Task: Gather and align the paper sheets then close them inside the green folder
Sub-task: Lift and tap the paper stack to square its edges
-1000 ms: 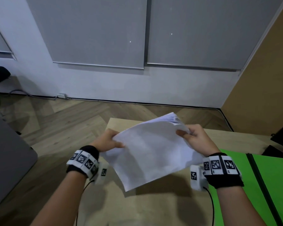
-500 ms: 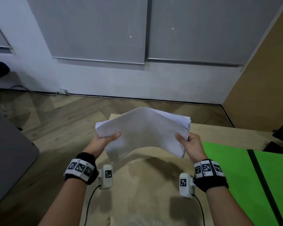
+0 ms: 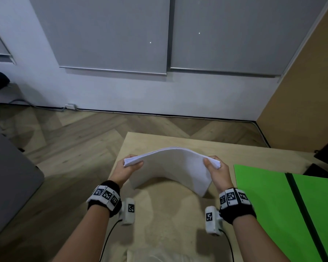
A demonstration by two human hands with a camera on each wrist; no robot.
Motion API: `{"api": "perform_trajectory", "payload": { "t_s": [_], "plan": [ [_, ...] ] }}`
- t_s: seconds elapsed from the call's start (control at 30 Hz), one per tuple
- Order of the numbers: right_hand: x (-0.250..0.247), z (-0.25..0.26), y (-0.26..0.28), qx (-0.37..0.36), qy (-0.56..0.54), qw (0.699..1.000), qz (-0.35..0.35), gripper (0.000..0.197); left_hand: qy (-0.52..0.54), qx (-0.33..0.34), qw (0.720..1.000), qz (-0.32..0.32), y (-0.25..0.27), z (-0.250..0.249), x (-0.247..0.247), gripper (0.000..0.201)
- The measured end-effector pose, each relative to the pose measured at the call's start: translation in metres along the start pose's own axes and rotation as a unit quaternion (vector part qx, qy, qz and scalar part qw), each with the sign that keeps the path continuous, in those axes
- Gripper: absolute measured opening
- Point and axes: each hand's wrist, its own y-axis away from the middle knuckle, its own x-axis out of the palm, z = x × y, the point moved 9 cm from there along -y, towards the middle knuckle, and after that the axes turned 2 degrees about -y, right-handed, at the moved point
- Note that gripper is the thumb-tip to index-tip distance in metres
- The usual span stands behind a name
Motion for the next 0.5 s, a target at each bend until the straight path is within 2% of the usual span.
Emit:
{"api": "perform_trajectory", "payload": {
  "t_s": [0.1,0.17,0.23,0.33,0.43,0.47,0.5],
  "plan": [
    [0.001,0.010,-0.003,-0.036,0.024,0.999,0.003,0.003,-0.029,-0.014,0.999,-0.013,-0.001,0.008,-0.005,0.032],
    [0.000,0.014,-0.005,-0.059,0.043,0.997,-0.001,0.012,-0.045,-0.017,0.999,-0.015,-0.001,0.009,-0.004,0.030],
    [0.002,0.014,-0.005,-0.063,0.070,0.996,0.005,0.009,-0.056,-0.022,0.998,-0.014,0.002,0.009,-0.001,0.033],
    [-0.003,0.004,-0.010,-0.040,0.146,0.988,0.006,0.020,-0.101,-0.012,0.994,-0.028,0.005,0.005,0.001,0.035],
    [-0.012,0.009,-0.012,-0.027,0.243,0.970,-0.008,0.026,-0.169,0.008,0.983,-0.071,0.003,-0.012,-0.004,0.013],
    [-0.015,0.014,-0.013,-0.036,0.291,0.956,-0.020,0.034,-0.192,0.020,0.977,-0.087,0.004,-0.024,-0.007,0.014],
    [-0.015,0.024,-0.011,-0.050,0.349,0.935,-0.034,0.043,-0.216,0.041,0.971,-0.093,0.005,-0.038,-0.006,0.025]
  ]
}}
